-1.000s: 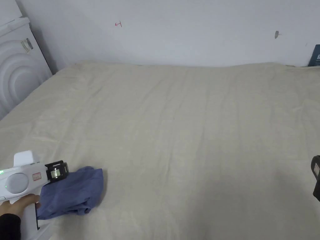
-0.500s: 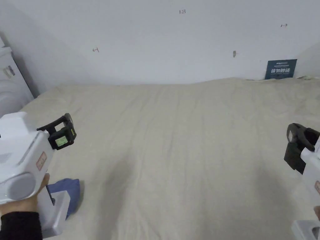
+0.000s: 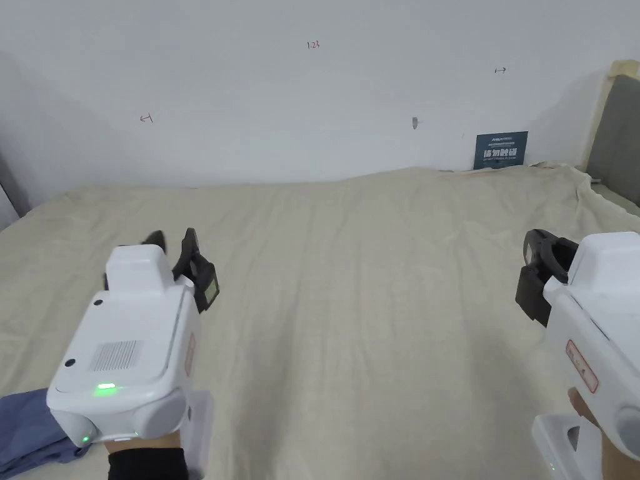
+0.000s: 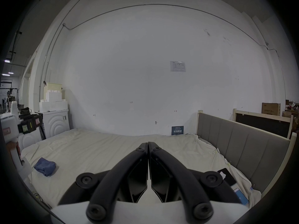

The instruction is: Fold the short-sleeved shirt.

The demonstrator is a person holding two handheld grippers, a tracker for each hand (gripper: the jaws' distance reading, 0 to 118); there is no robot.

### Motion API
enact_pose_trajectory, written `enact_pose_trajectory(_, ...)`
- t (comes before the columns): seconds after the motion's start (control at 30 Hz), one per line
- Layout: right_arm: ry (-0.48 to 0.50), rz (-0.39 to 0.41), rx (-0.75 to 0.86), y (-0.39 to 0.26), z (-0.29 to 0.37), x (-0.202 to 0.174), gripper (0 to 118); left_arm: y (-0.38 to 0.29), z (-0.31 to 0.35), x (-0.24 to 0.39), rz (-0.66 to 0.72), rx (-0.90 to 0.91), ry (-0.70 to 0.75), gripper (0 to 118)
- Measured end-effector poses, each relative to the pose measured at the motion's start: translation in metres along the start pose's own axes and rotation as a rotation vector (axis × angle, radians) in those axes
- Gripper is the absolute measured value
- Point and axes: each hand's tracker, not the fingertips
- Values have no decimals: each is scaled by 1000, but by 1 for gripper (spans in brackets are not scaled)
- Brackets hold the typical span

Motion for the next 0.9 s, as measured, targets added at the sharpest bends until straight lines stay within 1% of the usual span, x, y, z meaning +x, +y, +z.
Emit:
enact_pose_trajectory(0.03, -1, 5, 0, -1, 0, 0, 0, -6, 0, 3, 7, -5, -33, 4)
enact_pose_trajectory(0.07, -2, 8, 1, -2, 1, 0, 0, -9, 1, 8, 8, -12, -45, 0)
enact_pose_trajectory(0.27, -15, 17, 15, -9, 0, 0, 0, -20, 8, 20, 27, -13, -90, 0)
enact_pose_trajectory(0.37, -21, 18, 13, -11, -3, -1, 0, -19, 9, 24, 7, -18, -92, 0)
enact_pose_trajectory(0.4, -20, 15, 12, -8, 1, -6, 0, -19, 9, 24, 1, -18, -99, 0)
enact_pose_trajectory(0.67, -24, 9, 12, -3, 7, -19, 0, -16, 6, 22, 9, -12, -92, 0)
enact_pose_trajectory(0.9, -28, 15, 10, 0, 10, -23, 0, -16, 6, 20, 21, -12, -88, 0)
